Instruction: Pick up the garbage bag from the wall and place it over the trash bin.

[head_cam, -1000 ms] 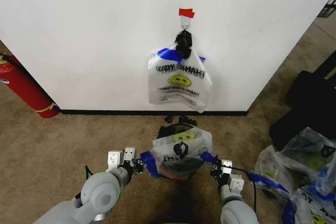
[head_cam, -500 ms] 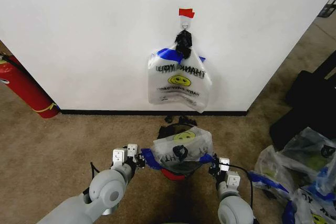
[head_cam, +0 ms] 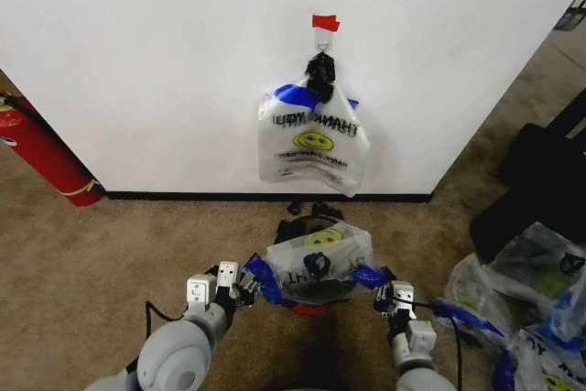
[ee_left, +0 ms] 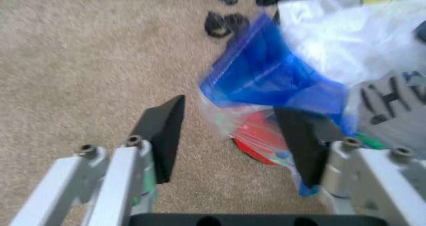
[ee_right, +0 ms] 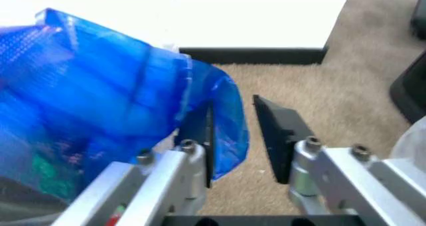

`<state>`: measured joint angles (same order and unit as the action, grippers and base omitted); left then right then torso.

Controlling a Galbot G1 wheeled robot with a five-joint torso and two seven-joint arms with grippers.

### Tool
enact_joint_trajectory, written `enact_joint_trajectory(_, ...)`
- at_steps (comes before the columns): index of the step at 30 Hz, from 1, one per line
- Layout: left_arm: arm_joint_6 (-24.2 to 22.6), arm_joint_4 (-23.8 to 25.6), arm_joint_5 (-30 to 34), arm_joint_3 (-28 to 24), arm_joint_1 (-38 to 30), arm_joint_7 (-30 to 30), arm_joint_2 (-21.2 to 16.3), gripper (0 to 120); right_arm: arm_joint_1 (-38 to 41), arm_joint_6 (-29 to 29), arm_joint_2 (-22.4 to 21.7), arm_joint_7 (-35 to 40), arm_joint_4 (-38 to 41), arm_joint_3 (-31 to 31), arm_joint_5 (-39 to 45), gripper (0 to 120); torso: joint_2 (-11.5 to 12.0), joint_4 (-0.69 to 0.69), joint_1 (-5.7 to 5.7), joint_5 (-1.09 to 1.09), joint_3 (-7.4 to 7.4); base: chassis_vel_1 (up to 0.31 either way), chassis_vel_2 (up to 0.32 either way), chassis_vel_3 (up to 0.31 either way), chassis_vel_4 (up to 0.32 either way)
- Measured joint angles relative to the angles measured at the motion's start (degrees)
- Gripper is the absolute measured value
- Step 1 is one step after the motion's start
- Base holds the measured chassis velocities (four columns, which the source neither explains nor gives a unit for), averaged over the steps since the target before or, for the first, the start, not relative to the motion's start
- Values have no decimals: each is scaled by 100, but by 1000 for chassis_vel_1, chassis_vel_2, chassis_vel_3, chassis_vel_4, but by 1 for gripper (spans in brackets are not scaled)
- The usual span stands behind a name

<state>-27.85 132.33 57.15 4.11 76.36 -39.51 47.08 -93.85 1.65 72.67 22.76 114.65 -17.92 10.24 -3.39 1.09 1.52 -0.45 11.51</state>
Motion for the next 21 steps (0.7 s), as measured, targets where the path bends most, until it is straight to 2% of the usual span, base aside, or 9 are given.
enact_joint_trajectory(3, -28, 325, -11, 205, 279, -63, 5, 75, -329, -153, -83, -273, 108, -215, -325, 40, 0, 1, 0, 0, 0, 0, 0, 0, 0)
enact_joint_trajectory(4, -28, 325, -11, 205, 279, -63, 5, 75, -329, -153, -83, -273, 108, -215, -325, 40, 0, 1, 0, 0, 0, 0, 0, 0, 0)
enact_joint_trajectory(10, -55, 726, -85, 435, 643, -207, 51, 98, -751, -843, -213, -724, 183, -618, -645, 67, 0, 1, 0, -1, 0, 0, 0, 0, 0)
enact_joint_trajectory(11, -55, 726, -85, 435, 643, -207, 51, 98, -751, -843, -213, -724, 183, -618, -645, 67, 0, 1, 0, -1, 0, 0, 0, 0, 0)
enact_joint_trajectory(15, 7, 916, -83, 564, 685, -232, 63, 100, -875, -1360, -145, -945, 113, -913, -623, 84, 0, 1, 0, 0, 0, 0, 0, 0, 0)
enact_joint_trajectory(21, 40, 1092, -65, 503, 488, -232, 55, 100, -887, -1944, 20, -1287, -44, -1347, -435, 99, 0, 1, 0, 0, 0, 0, 0, 0, 0)
